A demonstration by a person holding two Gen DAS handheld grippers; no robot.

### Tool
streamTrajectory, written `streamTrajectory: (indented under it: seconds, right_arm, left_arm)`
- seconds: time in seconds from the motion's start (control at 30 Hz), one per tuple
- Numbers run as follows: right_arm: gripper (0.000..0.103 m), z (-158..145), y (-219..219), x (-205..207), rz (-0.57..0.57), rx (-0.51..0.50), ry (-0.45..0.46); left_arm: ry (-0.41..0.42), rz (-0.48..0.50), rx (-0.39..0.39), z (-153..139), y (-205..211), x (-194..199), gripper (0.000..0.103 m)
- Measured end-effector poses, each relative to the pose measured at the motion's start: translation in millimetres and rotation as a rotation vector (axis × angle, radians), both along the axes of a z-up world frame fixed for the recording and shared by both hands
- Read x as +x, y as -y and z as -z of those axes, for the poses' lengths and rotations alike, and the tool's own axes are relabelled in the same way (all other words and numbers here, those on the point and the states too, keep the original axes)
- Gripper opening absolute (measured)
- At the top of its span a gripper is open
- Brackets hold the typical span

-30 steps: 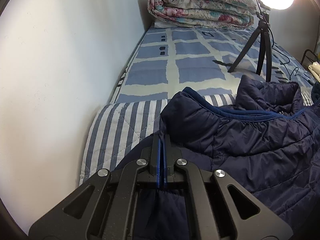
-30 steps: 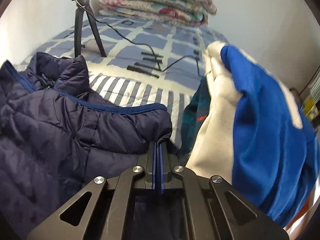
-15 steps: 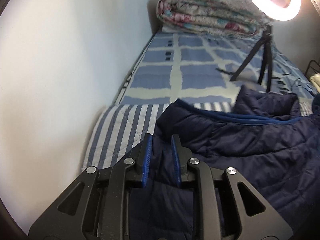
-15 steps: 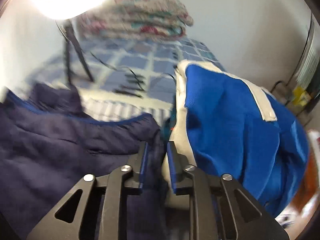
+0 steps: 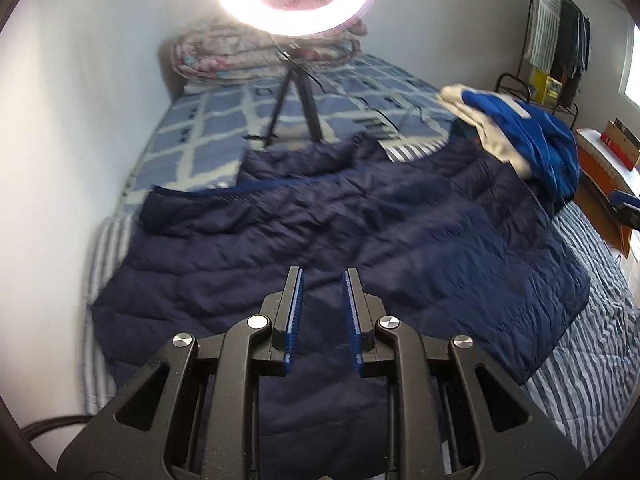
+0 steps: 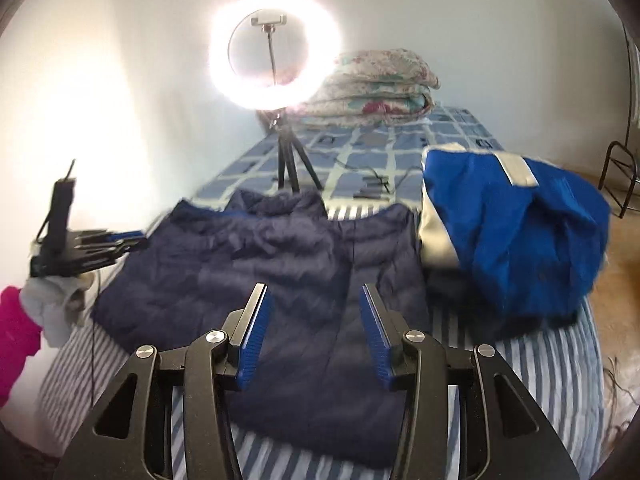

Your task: Fold large clothes

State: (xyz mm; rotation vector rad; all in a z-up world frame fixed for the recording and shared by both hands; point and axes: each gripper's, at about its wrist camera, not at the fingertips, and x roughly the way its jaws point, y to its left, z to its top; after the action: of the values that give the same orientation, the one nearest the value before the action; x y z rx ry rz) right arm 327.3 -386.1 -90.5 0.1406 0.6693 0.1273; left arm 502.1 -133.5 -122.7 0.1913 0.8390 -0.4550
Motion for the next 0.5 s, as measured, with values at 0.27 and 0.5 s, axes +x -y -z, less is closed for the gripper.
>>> streamTrajectory:
  seconds: [0.27,0.5]
  right_arm:
    - [0.044,37.1,-12.1,-5.8,0.015,0.000,-0.092]
    - [0.044,104.4,-27.0,9.8,-0.004,0.063,-0.235]
  left_arm:
    - [-0.057,-0.043,0.020,57.6,26.6,13.1,0.020]
    - [-0.043,-0.013,0.138,105.5,40.3,9.5,0.020]
